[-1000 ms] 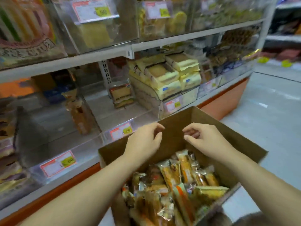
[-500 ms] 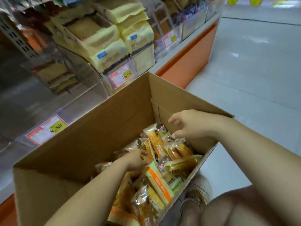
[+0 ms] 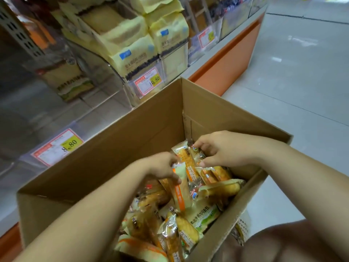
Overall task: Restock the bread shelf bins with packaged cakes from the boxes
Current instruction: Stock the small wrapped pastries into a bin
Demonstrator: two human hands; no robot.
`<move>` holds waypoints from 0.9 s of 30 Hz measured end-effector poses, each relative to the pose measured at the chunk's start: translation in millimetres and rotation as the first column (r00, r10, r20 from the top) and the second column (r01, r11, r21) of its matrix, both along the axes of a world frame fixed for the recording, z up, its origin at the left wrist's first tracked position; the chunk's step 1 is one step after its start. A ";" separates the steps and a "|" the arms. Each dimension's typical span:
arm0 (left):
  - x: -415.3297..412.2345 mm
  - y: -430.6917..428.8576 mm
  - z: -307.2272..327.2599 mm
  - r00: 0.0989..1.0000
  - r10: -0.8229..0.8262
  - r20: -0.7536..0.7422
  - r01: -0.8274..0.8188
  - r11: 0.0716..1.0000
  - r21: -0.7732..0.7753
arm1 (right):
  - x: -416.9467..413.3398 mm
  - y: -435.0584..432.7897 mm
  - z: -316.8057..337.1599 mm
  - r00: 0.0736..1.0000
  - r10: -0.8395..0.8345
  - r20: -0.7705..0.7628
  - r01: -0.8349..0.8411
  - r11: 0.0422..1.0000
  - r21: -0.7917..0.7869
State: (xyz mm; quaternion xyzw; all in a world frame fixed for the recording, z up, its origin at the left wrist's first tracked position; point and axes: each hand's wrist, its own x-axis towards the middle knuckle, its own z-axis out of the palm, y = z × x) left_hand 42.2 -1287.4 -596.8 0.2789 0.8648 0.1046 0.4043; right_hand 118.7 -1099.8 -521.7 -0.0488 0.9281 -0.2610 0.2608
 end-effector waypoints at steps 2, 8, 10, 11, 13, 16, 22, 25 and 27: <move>-8.9 -4.6 46.7 0.999 -0.024 0.021 0.022 0.994 0.109 | 0.4 -1.7 4.3 1.000 0.006 -0.018 -0.006 0.999 -0.034; -6.0 -31.5 127.6 0.970 -0.046 0.239 -0.078 0.872 0.484 | -0.7 -4.2 20.2 0.998 0.047 -0.044 -0.055 0.976 -0.212; -1.9 -37.6 135.2 0.965 -0.036 0.259 -0.122 0.814 0.568 | 0.6 -4.1 23.7 0.998 0.065 0.021 -0.056 0.953 -0.296; 0.5 -39.6 136.6 0.962 -0.024 0.271 -0.152 0.779 0.608 | 2.2 -4.0 25.4 0.995 0.075 0.065 -0.048 0.937 -0.347; 3.8 -43.9 137.2 0.951 -0.001 0.308 -0.215 0.714 0.666 | 6.6 -5.8 30.5 0.986 0.085 0.142 -0.017 0.904 -0.426; 7.6 -49.8 134.8 0.934 0.042 0.354 -0.293 0.656 0.696 | 10.0 -9.9 34.1 0.997 0.030 0.065 -0.001 0.914 -0.406; 1.0 -47.1 81.9 0.832 0.497 0.247 -0.534 0.593 0.603 | 12.4 -9.1 39.1 0.908 -0.146 -0.392 0.171 0.985 0.031; 10.7 -32.7 38.9 0.891 0.431 0.140 -0.451 0.812 0.370 | 11.8 -7.0 43.3 0.806 -0.102 -0.583 0.261 0.945 0.195; 27.3 -17.8 8.2 0.968 0.239 0.080 -0.249 0.952 0.180 | 10.0 -4.8 45.5 0.761 -0.084 -0.643 0.299 0.925 0.233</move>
